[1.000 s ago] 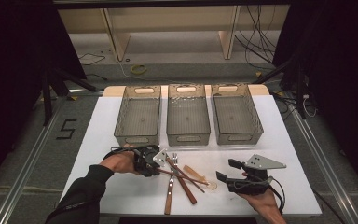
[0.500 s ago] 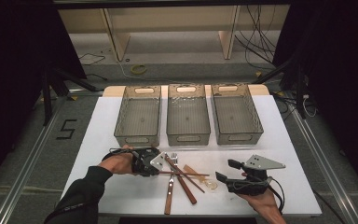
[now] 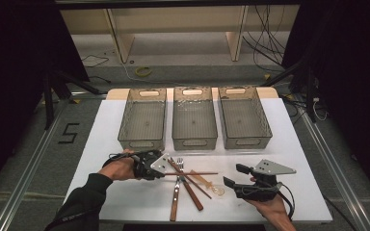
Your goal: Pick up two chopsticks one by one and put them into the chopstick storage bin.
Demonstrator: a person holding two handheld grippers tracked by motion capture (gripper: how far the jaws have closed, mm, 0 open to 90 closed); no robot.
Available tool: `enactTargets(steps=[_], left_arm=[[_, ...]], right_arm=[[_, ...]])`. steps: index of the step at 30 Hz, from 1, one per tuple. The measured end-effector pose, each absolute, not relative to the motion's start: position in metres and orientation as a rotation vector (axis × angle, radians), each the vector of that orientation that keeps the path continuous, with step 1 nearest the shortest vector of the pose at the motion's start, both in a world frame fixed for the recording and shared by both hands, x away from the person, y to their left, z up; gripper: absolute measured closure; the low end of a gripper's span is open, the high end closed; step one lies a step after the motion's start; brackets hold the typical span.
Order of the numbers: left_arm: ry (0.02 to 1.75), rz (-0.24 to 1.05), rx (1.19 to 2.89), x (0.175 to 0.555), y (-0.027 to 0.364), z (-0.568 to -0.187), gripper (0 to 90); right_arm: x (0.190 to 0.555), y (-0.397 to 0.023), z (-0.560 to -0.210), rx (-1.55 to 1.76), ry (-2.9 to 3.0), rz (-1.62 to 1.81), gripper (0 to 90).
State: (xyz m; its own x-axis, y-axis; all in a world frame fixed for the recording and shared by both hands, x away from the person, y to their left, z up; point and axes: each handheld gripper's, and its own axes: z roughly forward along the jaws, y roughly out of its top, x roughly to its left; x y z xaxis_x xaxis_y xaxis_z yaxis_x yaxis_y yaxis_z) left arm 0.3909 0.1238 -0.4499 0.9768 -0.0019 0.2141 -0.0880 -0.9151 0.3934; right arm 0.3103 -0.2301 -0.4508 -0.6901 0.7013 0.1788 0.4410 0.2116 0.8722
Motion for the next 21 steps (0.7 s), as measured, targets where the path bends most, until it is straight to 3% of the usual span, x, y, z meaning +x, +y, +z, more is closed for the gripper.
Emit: enactTargets(steps=[21], left_arm=[[0.397,0.396,2.45,0.41,0.135,-0.409,82.8]], right_arm=[[0.31,-0.23,-0.45,1.077,2.232,1.474,29.7]])
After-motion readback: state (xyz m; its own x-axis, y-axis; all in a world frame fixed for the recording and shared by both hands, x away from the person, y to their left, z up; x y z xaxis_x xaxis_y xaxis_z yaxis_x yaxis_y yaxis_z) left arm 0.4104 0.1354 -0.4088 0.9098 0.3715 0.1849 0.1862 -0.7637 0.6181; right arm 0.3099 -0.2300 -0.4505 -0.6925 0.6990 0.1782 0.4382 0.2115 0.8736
